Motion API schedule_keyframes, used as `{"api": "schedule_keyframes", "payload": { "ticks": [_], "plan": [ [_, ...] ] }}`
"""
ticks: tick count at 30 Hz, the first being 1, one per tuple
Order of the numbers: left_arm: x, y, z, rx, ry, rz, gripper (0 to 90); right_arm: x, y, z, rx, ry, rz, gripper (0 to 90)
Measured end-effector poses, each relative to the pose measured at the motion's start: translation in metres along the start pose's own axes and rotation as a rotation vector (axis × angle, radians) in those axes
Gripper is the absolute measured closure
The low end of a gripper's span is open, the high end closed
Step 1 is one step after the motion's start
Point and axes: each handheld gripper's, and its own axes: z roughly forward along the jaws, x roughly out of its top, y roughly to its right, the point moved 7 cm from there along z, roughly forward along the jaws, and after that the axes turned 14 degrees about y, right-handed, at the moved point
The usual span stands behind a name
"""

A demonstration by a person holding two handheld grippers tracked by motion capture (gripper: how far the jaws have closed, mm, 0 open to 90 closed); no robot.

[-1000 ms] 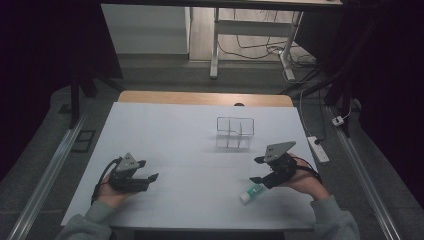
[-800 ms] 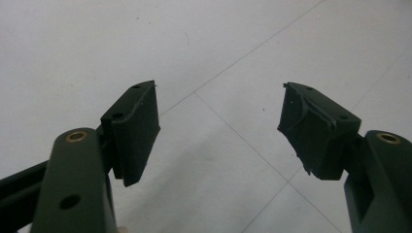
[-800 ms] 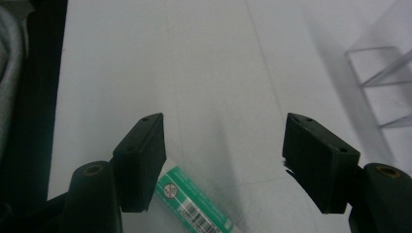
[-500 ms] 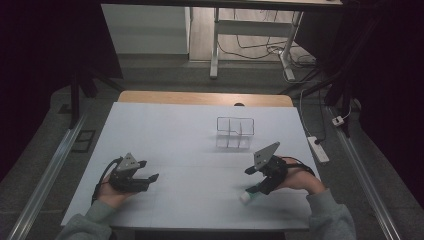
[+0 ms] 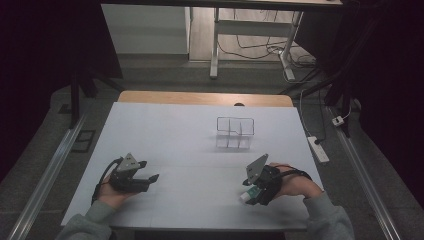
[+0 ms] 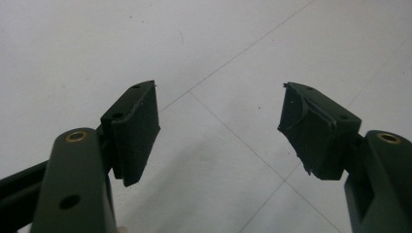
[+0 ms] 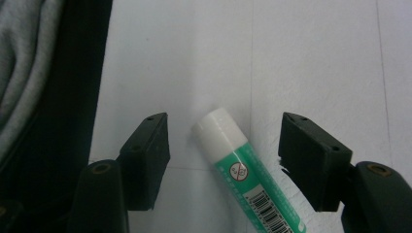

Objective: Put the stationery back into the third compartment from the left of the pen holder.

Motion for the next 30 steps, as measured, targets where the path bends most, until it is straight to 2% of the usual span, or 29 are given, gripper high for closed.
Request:
{"api": "schedule_keyframes", "payload": {
  "ticks": [3, 4, 5, 10, 15, 16, 17, 19, 21, 23, 24, 27, 28, 29, 30],
  "plan": [
    [0.0, 0.001, 0.0, 0.0, 0.0, 0.003, 29.9, -0.004, 0.0, 0.004, -0.007, -0.039, -0.022, 38.1],
    [0.0, 0.001, 0.0, 0.001, 0.0, 0.005, 29.9, -0.004, 0.0, 0.004, -0.007, -0.039, -0.022, 38.1],
    [0.0, 0.001, 0.0, 0.001, 0.001, 0.006, 29.9, -0.005, -0.001, 0.006, 0.012, -0.048, -0.036, 38.2],
    [0.0, 0.001, 0.0, 0.0, -0.003, 0.007, 29.9, -0.006, -0.001, 0.008, -0.001, -0.057, -0.053, 38.8],
    [0.0, 0.002, 0.0, -0.004, -0.003, 0.01, 30.0, -0.01, -0.002, 0.012, 0.005, -0.082, -0.095, 42.1],
    [0.0, 0.002, 0.001, -0.005, -0.005, 0.01, 30.0, -0.012, -0.003, 0.016, 0.018, -0.103, -0.136, 47.7],
    [0.0, 0.002, 0.001, -0.006, -0.006, 0.01, 30.0, -0.012, -0.003, 0.016, 0.018, -0.103, -0.136, 47.7],
    [-0.001, 0.003, 0.001, -0.006, -0.008, 0.016, 30.1, -0.016, -0.002, 0.021, 0.007, -0.109, -0.173, 52.0],
    [-0.001, 0.004, 0.001, -0.007, -0.01, 0.021, 30.2, -0.018, -0.005, 0.02, 0.037, -0.1, -0.233, 56.4],
    [-0.001, 0.004, 0.001, -0.009, -0.014, 0.024, 30.2, -0.018, -0.006, 0.02, 0.043, -0.096, -0.244, 58.1],
    [-0.001, 0.005, 0.001, -0.008, -0.015, 0.027, 30.2, -0.018, -0.008, 0.02, 0.063, -0.098, -0.256, 64.3],
    [-0.001, 0.005, 0.001, -0.007, -0.014, 0.027, 30.2, -0.018, -0.009, 0.019, 0.067, -0.106, -0.276, 64.7],
    [-0.001, 0.005, 0.001, -0.007, -0.016, 0.029, 30.2, -0.018, -0.01, 0.02, 0.054, -0.09, -0.29, 64.8],
    [-0.001, 0.005, 0.001, -0.006, -0.016, 0.029, 30.2, -0.018, -0.011, 0.018, 0.062, -0.1, -0.324, 64.7],
    [-0.001, 0.005, 0.001, -0.005, -0.015, 0.028, 30.2, -0.018, -0.012, 0.019, 0.05, -0.096, -0.33, 64.7]
  ]
}}
